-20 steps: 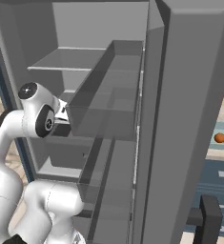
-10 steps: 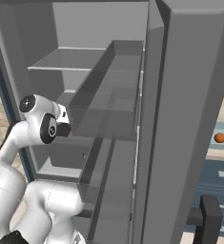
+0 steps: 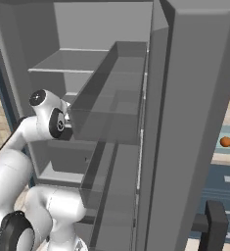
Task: Pick the tangerine and pear from the fridge and place them inside the tupperware on the counter.
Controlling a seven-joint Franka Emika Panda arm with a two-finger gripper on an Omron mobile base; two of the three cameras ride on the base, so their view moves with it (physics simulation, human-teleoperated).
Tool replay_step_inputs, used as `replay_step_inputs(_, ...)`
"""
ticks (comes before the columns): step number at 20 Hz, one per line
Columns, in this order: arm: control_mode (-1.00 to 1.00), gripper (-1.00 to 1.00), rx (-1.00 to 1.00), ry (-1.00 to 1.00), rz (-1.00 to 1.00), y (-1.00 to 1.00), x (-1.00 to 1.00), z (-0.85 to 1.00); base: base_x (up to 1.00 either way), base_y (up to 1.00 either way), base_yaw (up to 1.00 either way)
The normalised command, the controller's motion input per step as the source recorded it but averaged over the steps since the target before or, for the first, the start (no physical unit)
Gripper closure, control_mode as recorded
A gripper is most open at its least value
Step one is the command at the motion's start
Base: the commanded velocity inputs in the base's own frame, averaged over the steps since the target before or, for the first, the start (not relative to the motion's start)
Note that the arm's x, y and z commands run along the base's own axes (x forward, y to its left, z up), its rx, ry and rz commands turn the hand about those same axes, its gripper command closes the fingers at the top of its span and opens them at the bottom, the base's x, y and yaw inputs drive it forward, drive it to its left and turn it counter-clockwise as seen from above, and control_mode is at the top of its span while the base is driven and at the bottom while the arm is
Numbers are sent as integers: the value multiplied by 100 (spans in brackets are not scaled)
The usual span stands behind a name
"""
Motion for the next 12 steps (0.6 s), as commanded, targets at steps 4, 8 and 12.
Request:
replay_step_inputs(4, -100, -100, 0, 2, 2, 0, 40, -17, 0, 0, 0)
replay_step_inputs(8, -100, -100, 0, 0, 6, 0, 37, -37, 0, 0, 0)
replay_step_inputs(12, -100, -100, 0, -1, 6, 0, 32, -34, 0, 0, 0)
